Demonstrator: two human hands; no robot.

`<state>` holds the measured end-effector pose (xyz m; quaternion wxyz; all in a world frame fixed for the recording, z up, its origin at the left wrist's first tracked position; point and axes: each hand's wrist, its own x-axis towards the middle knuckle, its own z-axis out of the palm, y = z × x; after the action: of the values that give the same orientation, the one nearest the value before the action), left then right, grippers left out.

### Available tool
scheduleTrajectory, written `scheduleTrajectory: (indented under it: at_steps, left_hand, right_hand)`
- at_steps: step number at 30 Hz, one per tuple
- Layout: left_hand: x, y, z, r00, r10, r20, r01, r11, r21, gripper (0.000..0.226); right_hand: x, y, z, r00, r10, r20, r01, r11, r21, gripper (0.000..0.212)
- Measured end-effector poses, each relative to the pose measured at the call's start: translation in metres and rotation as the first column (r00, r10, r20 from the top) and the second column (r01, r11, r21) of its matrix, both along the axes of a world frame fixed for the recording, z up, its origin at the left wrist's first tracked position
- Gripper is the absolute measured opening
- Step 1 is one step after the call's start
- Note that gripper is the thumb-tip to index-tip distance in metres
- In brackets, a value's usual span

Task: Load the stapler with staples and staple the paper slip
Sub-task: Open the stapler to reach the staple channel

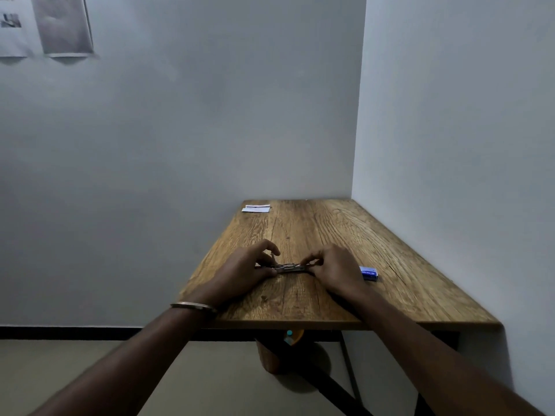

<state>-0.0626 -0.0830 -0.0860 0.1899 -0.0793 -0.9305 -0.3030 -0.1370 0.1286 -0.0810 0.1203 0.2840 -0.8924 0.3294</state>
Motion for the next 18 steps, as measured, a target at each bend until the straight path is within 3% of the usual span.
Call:
scheduleTrajectory:
  at_steps: [5,12,15,18]
  left_hand:
    - [-0.001,-0.002,0.0,1.0,0.003,-0.016,-0.003,1.0,0.006,0.038]
    - [-0.002,-0.002,-0.001,1.0,0.011,-0.011,-0.011,1.0,-0.019,0.039]
    - [-0.003,-0.002,-0.001,1.0,0.013,-0.012,-0.014,0.999,-0.029,0.039]
    - [-0.002,-0.001,0.0,1.0,0.022,-0.015,-0.022,0.999,-0.028,0.039]
  right_hand:
    - [-0.002,-0.001,0.004,0.98,0.13,0.151,-0.123,0.991,-0.06,0.017]
    - [0.003,-0.013,0.007,0.949,0.211,0.233,-0.196,0.977,-0.085,0.019]
    - [0.007,-0.013,0.006,0.95,0.2,0.24,-0.142,0.961,-0.237,0.017]
    - [0.011,-0.011,0.007,0.975,0.081,0.206,0.011,0.911,-0.411,0.019]
